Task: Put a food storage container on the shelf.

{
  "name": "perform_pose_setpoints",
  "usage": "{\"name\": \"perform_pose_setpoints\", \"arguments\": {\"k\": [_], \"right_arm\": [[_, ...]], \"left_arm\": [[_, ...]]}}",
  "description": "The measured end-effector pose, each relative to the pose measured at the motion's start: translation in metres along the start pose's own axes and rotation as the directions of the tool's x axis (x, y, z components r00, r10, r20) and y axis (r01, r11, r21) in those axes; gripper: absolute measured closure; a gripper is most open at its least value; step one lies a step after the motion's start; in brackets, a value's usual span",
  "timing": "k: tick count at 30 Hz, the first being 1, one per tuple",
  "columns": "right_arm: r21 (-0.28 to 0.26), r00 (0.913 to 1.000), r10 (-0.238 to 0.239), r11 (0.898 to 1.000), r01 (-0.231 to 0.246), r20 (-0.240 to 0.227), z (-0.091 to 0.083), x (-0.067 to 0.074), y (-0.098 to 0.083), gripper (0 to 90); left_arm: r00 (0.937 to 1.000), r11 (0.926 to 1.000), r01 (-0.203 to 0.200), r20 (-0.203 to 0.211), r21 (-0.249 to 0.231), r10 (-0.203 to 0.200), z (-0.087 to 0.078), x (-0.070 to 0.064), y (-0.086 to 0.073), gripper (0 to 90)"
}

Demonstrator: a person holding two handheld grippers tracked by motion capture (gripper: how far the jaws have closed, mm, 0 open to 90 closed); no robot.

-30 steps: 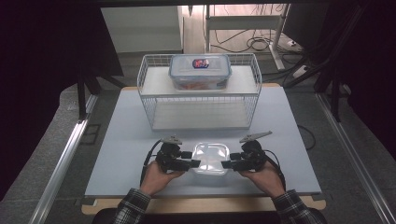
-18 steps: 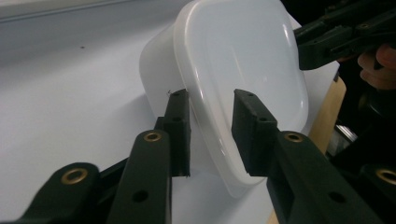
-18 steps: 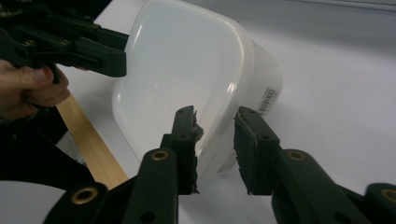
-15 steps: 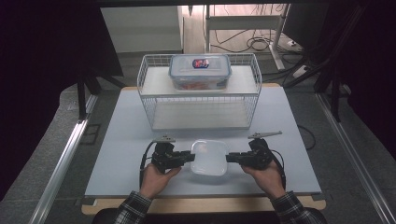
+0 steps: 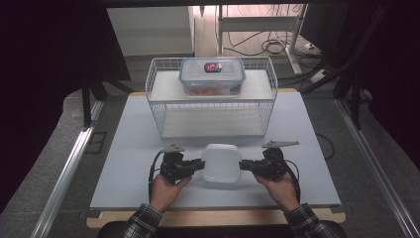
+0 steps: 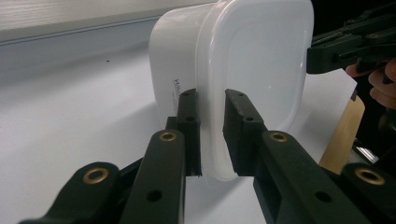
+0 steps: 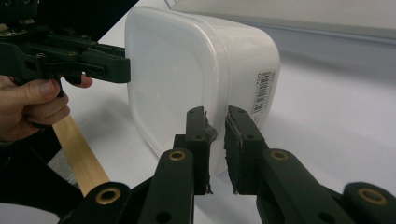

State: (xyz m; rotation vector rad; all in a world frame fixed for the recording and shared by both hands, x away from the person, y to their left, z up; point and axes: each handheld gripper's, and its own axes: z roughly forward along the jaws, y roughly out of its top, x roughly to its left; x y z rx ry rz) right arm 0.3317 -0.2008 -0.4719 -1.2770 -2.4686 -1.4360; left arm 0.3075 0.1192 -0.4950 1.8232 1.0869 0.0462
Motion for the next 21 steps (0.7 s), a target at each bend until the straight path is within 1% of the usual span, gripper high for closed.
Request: {"name": "perform_pose_setpoints", "arguments": {"k": [4,5,10,15,21], "right_arm": [[-0.023,0.9999,-0.014,1.000,0.014,0.001,-0.001,0.001,0.001,79.9],[-0.026,0.9998,-0.020,0.999,0.020,0.001,-0.002,0.001,0.002,79.9],[-0.046,0.9986,-0.052,0.998,0.052,-0.005,-0.005,0.005,0.008,79.8],[-0.057,0.9965,-0.082,0.995,0.082,-0.010,-0.006,0.009,0.017,79.8],[-0.079,0.9929,-0.118,0.990,0.117,-0.016,-0.006,0.017,0.031,79.8]], "left_arm": [[1.0000,0.9998,-0.002,-0.002,-0.018,0.002,-0.002,-0.002,0.001,77.7],[1.0000,0.9997,-0.008,-0.005,-0.023,0.007,-0.003,-0.002,0.002,77.7],[0.9988,0.9981,-0.039,-0.030,-0.048,0.038,-0.011,-0.007,0.008,77.7],[0.9949,0.9940,-0.085,-0.060,-0.069,0.081,-0.021,-0.010,0.016,77.7],[0.9929,0.9909,-0.095,-0.080,-0.095,0.088,-0.033,-0.011,0.024,77.7]]}}
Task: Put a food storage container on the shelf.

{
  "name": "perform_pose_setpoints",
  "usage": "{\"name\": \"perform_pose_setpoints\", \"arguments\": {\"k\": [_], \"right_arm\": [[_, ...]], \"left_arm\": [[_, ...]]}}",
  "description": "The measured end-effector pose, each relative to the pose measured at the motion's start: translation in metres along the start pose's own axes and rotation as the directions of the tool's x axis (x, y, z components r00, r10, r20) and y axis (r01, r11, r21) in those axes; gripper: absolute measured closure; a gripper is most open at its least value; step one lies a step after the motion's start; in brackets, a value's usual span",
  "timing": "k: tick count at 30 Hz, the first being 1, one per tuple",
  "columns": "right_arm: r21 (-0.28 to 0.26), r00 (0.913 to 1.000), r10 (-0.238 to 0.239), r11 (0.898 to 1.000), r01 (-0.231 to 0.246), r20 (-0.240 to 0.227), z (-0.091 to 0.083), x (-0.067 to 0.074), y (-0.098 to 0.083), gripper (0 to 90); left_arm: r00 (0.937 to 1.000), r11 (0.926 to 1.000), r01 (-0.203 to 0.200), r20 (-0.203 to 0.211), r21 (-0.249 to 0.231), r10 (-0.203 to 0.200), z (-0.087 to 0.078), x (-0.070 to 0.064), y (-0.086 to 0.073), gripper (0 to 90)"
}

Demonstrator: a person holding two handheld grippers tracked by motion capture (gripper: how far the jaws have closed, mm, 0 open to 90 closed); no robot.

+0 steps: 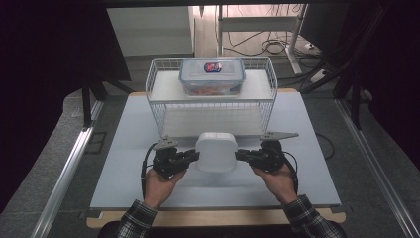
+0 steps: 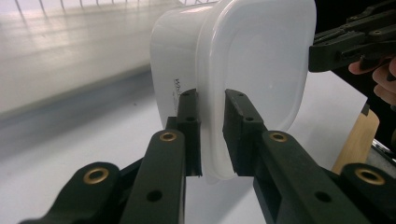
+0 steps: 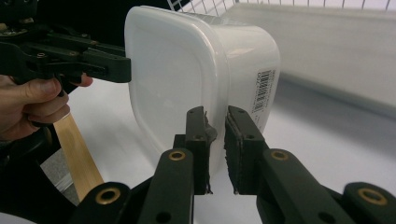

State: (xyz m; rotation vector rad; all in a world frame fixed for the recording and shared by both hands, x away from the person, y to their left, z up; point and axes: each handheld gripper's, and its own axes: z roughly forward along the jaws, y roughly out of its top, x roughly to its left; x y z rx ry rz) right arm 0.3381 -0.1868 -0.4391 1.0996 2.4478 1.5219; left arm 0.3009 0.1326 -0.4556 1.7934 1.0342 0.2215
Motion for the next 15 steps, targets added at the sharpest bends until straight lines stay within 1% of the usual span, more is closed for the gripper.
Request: {"name": "perform_pose_setpoints", "arguments": {"k": [6,11,15], "right_arm": [[-0.018,0.9996,-0.028,0.999,0.028,-0.001,0.000,0.004,0.016,79.8],[-0.040,0.9992,-0.039,0.998,0.039,-0.003,-0.002,0.007,0.030,79.7],[-0.058,0.9986,-0.052,0.997,0.052,0.001,-0.005,0.007,0.040,79.6]], "left_arm": [[0.9996,0.9996,-0.021,-0.017,-0.020,0.020,-0.010,0.001,0.014,77.6],[0.9982,0.9981,-0.051,-0.035,-0.036,0.049,-0.016,0.001,0.028,77.6],[0.9968,0.9964,-0.067,-0.047,-0.052,0.065,-0.020,0.000,0.040,77.6]]}}
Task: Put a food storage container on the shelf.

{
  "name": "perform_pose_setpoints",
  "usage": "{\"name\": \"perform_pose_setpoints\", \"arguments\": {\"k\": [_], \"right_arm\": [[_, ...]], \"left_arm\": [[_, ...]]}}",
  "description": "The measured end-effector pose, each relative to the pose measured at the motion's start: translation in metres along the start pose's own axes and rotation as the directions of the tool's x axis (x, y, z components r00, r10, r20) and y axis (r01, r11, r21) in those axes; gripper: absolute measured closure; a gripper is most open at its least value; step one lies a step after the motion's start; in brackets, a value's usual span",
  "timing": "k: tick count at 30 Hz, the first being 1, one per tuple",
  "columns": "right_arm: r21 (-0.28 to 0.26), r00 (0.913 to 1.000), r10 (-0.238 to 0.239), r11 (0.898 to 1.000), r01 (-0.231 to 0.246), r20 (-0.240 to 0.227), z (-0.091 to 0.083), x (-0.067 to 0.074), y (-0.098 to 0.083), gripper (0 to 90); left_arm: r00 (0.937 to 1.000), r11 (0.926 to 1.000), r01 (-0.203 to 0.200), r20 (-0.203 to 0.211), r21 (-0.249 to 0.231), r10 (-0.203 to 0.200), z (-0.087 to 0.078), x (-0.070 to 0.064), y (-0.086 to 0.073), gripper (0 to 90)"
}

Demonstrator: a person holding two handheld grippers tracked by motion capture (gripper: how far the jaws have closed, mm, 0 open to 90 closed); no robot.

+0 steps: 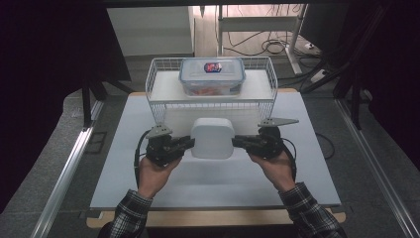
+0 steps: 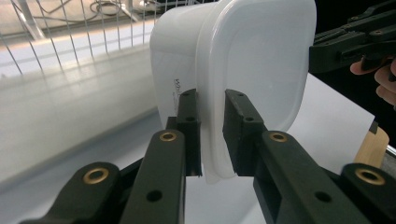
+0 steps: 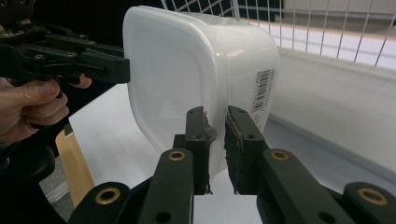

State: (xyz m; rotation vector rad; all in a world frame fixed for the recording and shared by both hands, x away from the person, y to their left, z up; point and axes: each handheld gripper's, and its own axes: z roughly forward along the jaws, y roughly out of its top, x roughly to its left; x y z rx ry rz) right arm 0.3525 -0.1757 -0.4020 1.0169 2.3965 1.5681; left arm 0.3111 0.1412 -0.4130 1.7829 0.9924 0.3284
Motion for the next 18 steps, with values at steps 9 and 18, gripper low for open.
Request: {"name": "perform_pose_setpoints", "arguments": {"k": [9,18], "right_arm": [[-0.029,0.9996,-0.022,0.999,0.023,0.015,-0.008,0.002,0.024,79.6],[-0.059,0.9980,-0.054,0.997,0.056,0.033,-0.017,0.004,0.051,79.5]], "left_arm": [[0.9998,0.9995,-0.018,-0.005,-0.028,0.018,-0.005,0.000,0.023,77.6],[0.9996,0.9976,-0.026,-0.010,-0.064,0.026,-0.010,0.000,0.047,77.5]]}}
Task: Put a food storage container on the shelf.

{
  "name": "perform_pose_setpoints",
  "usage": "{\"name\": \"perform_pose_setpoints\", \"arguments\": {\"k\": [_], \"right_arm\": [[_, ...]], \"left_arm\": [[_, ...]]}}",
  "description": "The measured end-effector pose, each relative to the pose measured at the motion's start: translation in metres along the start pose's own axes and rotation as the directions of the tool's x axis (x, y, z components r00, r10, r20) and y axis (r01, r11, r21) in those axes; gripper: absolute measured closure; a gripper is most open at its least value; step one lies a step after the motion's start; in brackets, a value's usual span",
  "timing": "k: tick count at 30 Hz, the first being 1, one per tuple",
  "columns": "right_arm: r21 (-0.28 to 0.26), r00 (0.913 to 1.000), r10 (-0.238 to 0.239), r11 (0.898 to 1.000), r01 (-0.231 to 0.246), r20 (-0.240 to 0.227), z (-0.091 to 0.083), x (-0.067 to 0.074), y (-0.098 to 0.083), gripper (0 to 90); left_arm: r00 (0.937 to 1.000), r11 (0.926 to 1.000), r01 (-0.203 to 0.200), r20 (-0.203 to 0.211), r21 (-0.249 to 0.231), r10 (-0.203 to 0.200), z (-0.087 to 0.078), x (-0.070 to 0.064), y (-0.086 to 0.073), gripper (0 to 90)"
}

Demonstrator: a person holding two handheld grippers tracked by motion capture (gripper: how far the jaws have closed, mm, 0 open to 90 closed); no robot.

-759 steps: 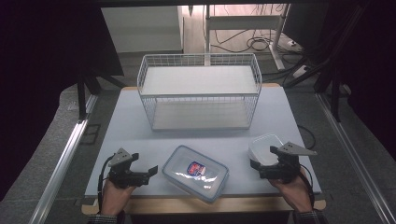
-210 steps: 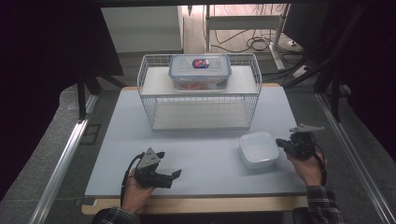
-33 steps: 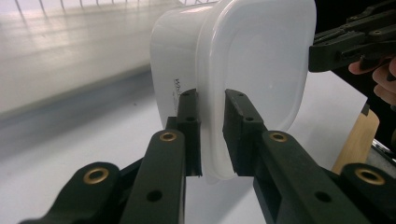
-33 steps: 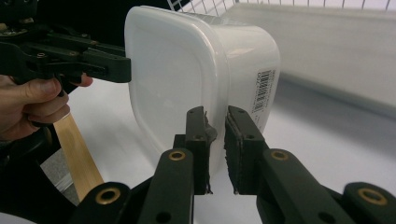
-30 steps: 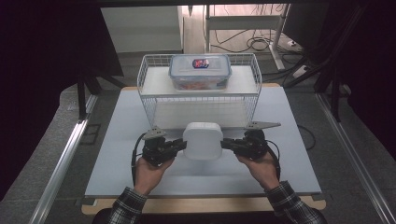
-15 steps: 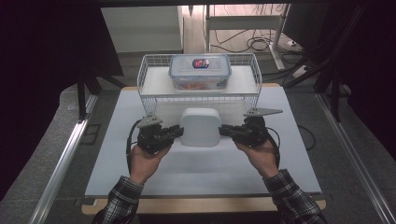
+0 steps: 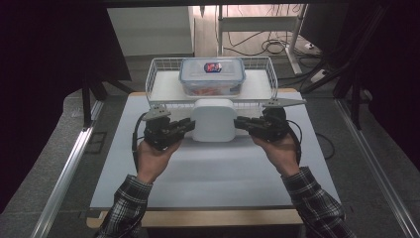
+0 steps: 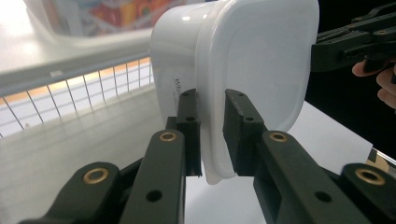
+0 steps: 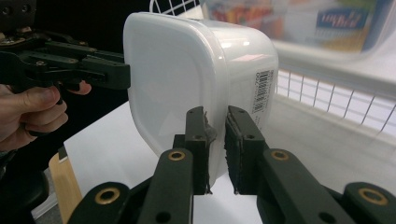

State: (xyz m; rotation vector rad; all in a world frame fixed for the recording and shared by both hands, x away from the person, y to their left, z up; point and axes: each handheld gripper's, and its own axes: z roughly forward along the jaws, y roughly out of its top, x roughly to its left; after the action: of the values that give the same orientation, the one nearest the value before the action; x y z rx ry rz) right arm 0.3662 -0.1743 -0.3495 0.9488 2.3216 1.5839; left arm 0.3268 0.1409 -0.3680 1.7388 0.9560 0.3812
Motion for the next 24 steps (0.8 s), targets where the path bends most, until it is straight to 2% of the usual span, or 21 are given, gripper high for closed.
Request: {"name": "perform_pose_setpoints", "arguments": {"k": [8,24], "right_arm": [[-0.022,0.9998,-0.019,1.000,0.019,0.007,-0.003,-0.001,0.023,79.4],[-0.054,0.9988,-0.034,0.998,0.036,0.034,-0.006,-0.005,0.054,79.1]], "left_arm": [[1.0000,0.9998,-0.001,-0.002,-0.018,0.001,-0.004,0.003,0.021,77.6],[0.9997,0.9992,-0.017,-0.017,-0.036,0.017,-0.005,0.006,0.055,77.6]]}}
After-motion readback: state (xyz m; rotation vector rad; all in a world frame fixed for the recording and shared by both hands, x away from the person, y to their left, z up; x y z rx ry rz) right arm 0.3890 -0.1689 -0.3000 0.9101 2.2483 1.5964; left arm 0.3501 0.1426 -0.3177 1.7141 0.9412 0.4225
